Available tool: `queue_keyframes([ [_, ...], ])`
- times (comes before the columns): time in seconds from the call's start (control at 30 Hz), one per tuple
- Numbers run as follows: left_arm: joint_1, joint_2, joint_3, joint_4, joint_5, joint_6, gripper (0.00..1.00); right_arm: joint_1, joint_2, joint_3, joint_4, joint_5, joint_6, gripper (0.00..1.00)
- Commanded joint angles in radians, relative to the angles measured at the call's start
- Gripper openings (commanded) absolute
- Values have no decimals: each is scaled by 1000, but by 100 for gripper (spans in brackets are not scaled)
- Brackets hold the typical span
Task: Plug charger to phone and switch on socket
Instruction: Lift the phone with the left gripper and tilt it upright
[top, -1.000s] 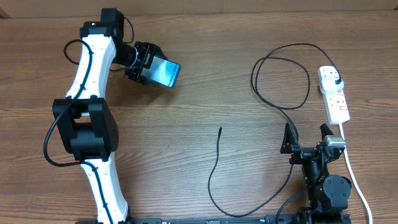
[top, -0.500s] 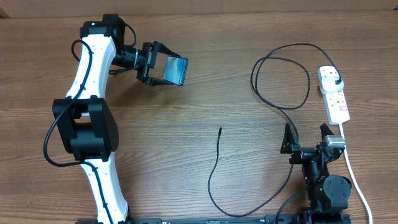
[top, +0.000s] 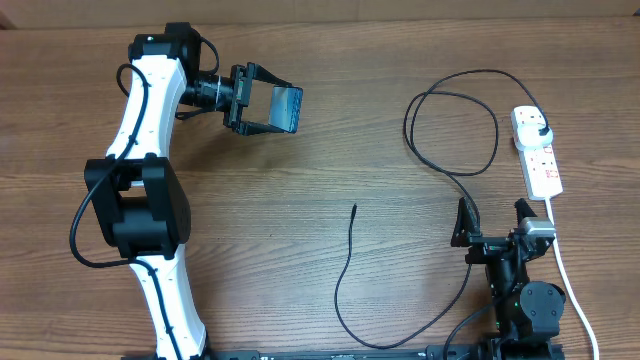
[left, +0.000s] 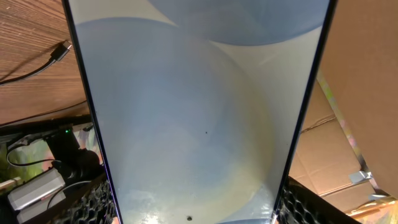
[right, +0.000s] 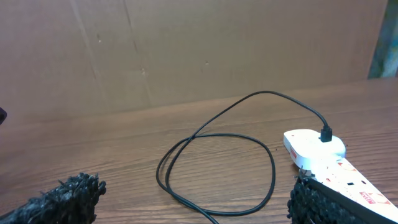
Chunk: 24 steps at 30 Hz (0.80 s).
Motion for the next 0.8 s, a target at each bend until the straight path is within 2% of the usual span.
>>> queue_keyframes([
  [0.0,3,-12,30,-3,56,27,4,4,-2,-6,6,6,-3,100],
  [0.77,2,-12,30,-3,52,27,4,4,-2,-6,6,6,-3,100],
])
